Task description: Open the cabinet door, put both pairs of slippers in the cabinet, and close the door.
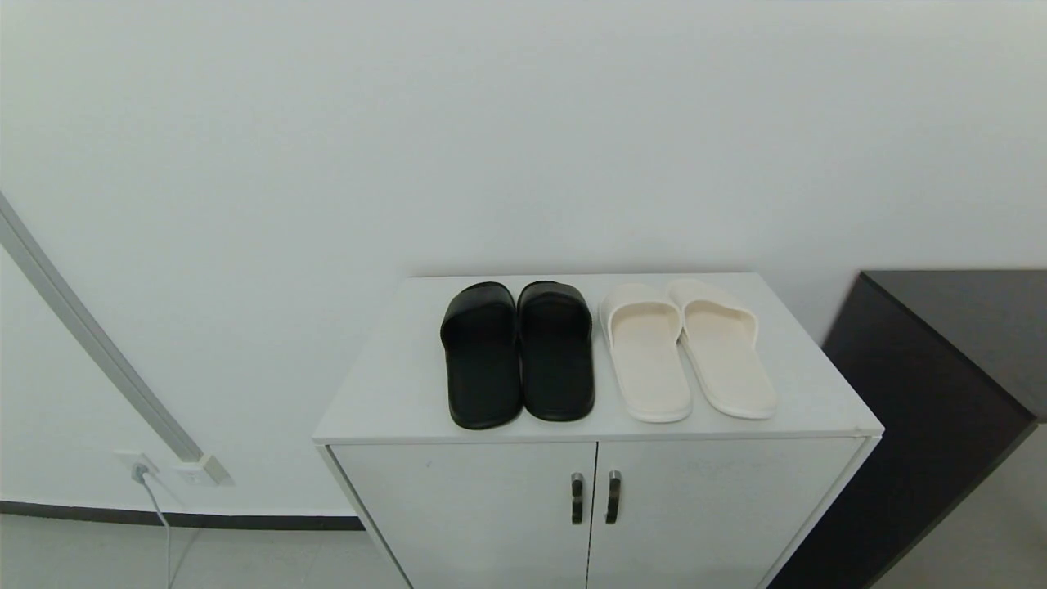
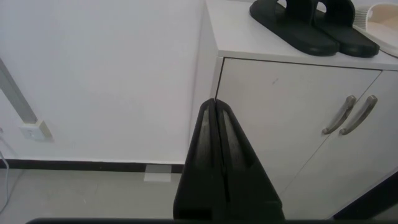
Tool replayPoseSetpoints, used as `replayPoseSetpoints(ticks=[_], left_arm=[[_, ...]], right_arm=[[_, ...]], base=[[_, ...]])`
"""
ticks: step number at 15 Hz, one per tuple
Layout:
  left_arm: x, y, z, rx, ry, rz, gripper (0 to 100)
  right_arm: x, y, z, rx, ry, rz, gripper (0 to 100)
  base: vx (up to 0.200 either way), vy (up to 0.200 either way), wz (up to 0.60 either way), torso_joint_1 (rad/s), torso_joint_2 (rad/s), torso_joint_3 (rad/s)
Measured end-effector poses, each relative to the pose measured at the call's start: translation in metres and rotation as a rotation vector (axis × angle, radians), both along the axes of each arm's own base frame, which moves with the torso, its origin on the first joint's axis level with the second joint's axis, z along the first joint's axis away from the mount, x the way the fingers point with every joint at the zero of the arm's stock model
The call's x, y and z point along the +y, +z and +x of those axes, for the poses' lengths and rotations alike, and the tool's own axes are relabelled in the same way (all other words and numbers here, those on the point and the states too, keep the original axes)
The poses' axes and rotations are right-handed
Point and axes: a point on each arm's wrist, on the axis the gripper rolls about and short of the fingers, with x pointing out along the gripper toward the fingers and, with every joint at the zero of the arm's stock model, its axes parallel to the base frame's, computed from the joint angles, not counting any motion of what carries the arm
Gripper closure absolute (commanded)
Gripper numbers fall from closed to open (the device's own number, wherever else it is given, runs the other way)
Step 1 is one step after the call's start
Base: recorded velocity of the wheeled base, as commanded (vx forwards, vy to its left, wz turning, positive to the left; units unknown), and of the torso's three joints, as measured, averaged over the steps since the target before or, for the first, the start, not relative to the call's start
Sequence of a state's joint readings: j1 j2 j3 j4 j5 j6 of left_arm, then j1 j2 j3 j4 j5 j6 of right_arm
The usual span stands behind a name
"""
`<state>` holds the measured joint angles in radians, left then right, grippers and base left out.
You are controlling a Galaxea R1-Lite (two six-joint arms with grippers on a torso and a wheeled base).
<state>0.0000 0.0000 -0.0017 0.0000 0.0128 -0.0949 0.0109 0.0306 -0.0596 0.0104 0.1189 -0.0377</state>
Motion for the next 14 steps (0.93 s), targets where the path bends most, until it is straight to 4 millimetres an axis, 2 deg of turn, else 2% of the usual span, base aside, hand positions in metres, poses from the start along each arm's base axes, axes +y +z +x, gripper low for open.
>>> replayPoseSetpoints(ticks=[2,4,7,10,12,14], left_arm=[[0.000,0.000,0.000,0.000,0.000,0.000,100],[0.000,0.000,0.000,0.000,0.000,0.000,100],[0.000,0.000,0.000,0.000,0.000,0.000,100],[0.000,0.000,0.000,0.000,-0.001,0.001,100],[0.000,0.000,0.000,0.000,-0.001,0.001,100],[0.000,0.000,0.000,0.000,-0.001,0.002,100]], right_arm=[[0.000,0.038,-0.011,-0.035,0.032,0.026,0],[0.002,0.065,-0.004,0.022,0.105,0.032,0],[0.005,0.082,0.031,0.152,0.205,0.057,0],[0.013,0.091,0.068,0.262,0.347,0.101,0],[0.025,0.098,0.089,0.322,0.399,0.122,0],[0.048,0.108,0.111,0.354,0.399,0.141,0]], base=[[0.000,0.000,0.00,0.000,0.00,0.000],[0.000,0.000,0.00,0.000,0.00,0.000],[0.000,0.000,0.00,0.000,0.00,0.000],[0.000,0.000,0.00,0.000,0.00,0.000],[0.000,0.000,0.00,0.000,0.00,0.000],[0.000,0.000,0.00,0.000,0.00,0.000]])
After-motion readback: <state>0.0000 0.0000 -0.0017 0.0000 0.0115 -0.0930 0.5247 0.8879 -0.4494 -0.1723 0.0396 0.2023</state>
